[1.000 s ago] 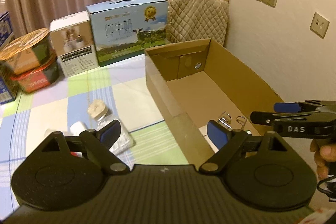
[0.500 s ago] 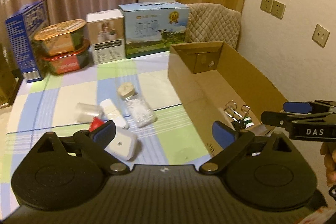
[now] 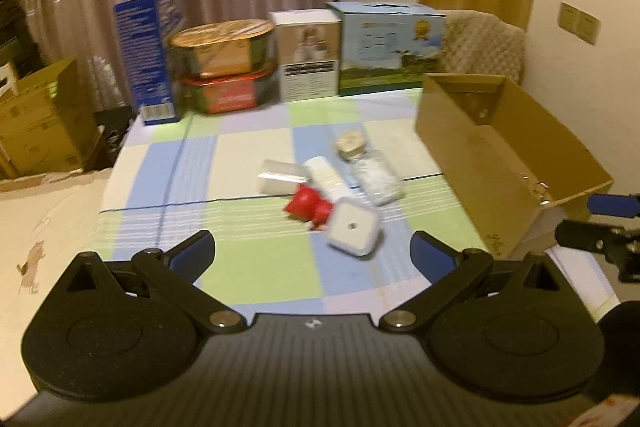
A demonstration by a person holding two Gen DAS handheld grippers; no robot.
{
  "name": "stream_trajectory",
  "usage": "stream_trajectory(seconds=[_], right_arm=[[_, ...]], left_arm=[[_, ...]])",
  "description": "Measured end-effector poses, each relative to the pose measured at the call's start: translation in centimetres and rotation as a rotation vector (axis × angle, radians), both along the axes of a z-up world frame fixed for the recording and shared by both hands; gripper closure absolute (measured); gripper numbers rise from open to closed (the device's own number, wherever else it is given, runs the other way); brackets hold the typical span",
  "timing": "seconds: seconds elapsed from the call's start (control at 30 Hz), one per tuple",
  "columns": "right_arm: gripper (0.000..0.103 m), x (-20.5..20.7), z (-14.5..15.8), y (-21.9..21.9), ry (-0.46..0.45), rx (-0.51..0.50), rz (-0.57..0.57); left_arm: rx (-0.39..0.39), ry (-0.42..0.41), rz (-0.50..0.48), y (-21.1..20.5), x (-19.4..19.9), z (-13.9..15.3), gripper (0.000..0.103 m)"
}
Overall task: Organize rigid objects
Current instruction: 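Reach the right gripper to the white square night light and grasp it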
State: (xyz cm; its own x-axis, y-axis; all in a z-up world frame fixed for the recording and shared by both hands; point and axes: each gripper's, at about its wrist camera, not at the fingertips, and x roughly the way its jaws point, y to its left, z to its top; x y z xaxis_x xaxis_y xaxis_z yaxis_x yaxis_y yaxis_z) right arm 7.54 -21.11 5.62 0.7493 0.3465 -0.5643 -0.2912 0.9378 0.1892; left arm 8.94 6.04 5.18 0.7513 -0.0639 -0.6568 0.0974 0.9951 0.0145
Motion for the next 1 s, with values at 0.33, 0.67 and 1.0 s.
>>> stream_trajectory(seconds=[0.33, 0.67, 1.0], right_arm=[[0.021, 1.5, -2.7, 4.3, -0.003, -0.064, 0.085], [0.021, 5.4, -7.7, 8.6, -0.049, -0.247, 0.209], [0.021, 9.8, -13.8, 12.9, -0.154, -0.532, 0.384]], left_arm=[[0.004, 0.023, 0.072, 3.9, 1.0, -1.9, 0.001], [0.006, 0.043, 0.053, 4.8, 5.4, -7.0, 0.001], [-0.014, 0.048, 0.064, 5.7, 10.4, -12.6, 0.001]])
